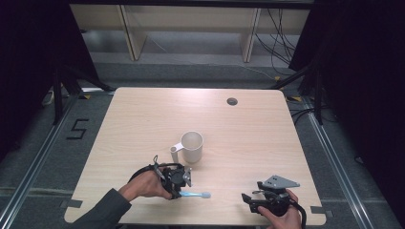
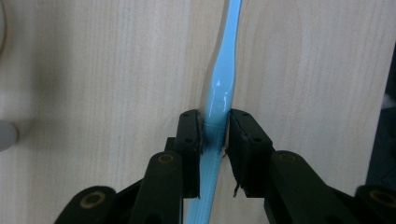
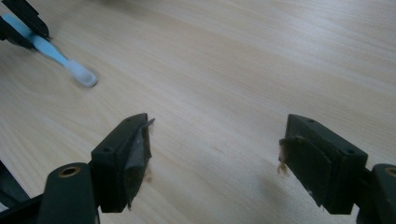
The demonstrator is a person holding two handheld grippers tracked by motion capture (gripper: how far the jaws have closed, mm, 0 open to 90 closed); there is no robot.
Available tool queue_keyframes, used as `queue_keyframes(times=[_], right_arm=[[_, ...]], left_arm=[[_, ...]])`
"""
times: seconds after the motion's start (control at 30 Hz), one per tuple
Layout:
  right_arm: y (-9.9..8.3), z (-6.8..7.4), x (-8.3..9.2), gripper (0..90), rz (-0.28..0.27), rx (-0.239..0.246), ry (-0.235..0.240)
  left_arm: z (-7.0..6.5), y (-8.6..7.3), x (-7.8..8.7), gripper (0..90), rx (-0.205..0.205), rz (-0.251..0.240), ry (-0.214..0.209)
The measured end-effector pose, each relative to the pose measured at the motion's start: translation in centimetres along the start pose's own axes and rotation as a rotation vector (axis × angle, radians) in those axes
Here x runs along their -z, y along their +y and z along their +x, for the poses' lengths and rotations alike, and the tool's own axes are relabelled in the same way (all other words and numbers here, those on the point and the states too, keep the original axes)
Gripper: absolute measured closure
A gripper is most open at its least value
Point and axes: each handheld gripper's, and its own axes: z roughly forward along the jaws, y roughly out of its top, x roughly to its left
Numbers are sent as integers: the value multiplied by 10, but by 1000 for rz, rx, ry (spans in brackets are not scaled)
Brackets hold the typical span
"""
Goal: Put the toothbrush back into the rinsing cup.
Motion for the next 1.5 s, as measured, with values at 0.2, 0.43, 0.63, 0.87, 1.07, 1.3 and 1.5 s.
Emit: queue_keyframes(times=[0.2,0.43,0.63,0.87,1.07,1.3,1.5], right_arm=[[0,0,1,243,9,3,1],[0,0,1,243,12,2,3],[0,0,1,244,12,-1,4],[0,1,1,244,3,-4,7],[0,1,1,246,3,-10,12],[0,1,1,246,5,-5,11],[0,-2,1,246,-9,15,3]], left_arm=[[0,11,-1,738,27,67,6],[-3,17,-2,754,60,110,28],[-3,18,-2,773,75,125,33],[-3,20,-3,781,130,140,28],[-3,24,-4,781,141,177,26],[-3,19,-3,785,145,133,27],[-4,16,-2,786,138,116,28]])
